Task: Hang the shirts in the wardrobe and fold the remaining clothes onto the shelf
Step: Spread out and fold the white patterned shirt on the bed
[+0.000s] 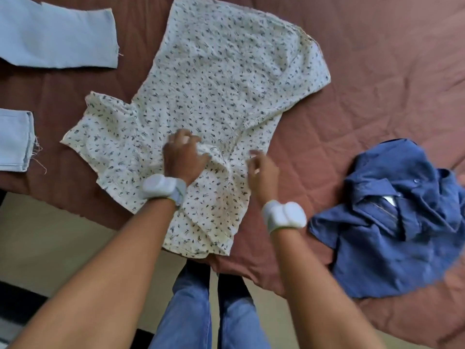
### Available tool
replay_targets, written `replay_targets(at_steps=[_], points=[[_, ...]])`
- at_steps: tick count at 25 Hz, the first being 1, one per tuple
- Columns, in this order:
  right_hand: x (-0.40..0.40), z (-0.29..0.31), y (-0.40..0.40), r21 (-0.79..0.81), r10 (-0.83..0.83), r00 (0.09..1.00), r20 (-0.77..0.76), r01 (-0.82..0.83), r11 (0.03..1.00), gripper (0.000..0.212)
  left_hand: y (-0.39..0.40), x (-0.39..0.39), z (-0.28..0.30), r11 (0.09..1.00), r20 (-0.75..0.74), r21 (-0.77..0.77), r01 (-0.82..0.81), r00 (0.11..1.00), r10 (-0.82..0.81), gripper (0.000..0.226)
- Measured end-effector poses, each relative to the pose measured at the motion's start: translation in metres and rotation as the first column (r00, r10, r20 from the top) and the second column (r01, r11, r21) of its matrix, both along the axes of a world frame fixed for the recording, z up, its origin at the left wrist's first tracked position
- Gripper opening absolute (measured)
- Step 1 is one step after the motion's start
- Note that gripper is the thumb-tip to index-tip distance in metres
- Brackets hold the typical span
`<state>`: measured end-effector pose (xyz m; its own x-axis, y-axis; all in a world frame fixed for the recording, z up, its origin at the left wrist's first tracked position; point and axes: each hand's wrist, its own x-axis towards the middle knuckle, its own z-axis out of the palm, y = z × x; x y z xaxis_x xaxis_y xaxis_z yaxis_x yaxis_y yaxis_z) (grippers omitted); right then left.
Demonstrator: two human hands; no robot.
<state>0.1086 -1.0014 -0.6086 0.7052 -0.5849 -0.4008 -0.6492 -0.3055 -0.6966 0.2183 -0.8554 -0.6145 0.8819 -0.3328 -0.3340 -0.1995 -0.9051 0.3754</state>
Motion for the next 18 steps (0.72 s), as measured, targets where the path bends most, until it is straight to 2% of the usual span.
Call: replay_targets(at_steps=[1, 3, 6, 8, 11, 13, 15, 17, 18], points=[[0.009, -0.001, -0.027, -0.006, -0.124, 0.992, -0.001, 0.124, 0.992, 0.029, -0.016, 0.0, -0.002, 0.995, -0.043, -0.048, 0.086, 0.995, -0.088, 0.052], [0.039, -0.008, -0.071, 0.098, -0.272, 0.962, 0.009, 0.27, 0.958, 0.041, -0.047, 0.008, -0.009, 0.976, -0.173, -0.058, 0.21, 0.961, -0.217, 0.063], [0.072, -0.03, -0.112, 0.264, -0.354, 0.935, 0.011, 0.338, 0.903, 0.065, -0.074, 0.013, -0.02, 0.949, -0.308, 0.088, 0.301, 0.915, -0.261, 0.076], [0.098, -0.042, -0.131, 0.345, -0.407, 0.913, 0.004, 0.381, 0.858, 0.075, -0.083, 0.025, -0.026, 0.932, -0.362, 0.151, 0.329, 0.896, -0.258, 0.07], [0.126, -0.043, -0.137, 0.4, -0.515, 0.856, -0.035, 0.485, 0.778, 0.074, -0.081, 0.032, -0.031, 0.91, -0.412, 0.13, 0.394, 0.856, -0.312, 0.045], [0.141, -0.039, -0.136, 0.287, -0.579, 0.815, -0.005, 0.556, 0.78, 0.067, -0.074, 0.042, -0.034, 0.921, -0.431, 0.047, 0.387, 0.84, -0.331, 0.028], [0.157, -0.027, -0.121, 0.046, -0.517, 0.848, 0.111, 0.516, 0.856, 0.061, -0.062, 0.048, -0.036, 0.957, -0.506, -0.089, 0.277, 0.815, -0.282, 0.031], [0.183, -0.017, -0.103, -0.221, -0.228, 0.959, 0.169, 0.263, 0.939, 0.058, -0.05, 0.056, -0.037, 0.976, -0.563, -0.168, 0.141, 0.798, -0.213, 0.038], [0.197, -0.015, -0.094, -0.278, -0.033, 0.988, 0.152, 0.075, 0.958, 0.058, -0.043, 0.059, -0.035, 0.979, -0.569, -0.181, 0.091, 0.803, -0.179, 0.037]])
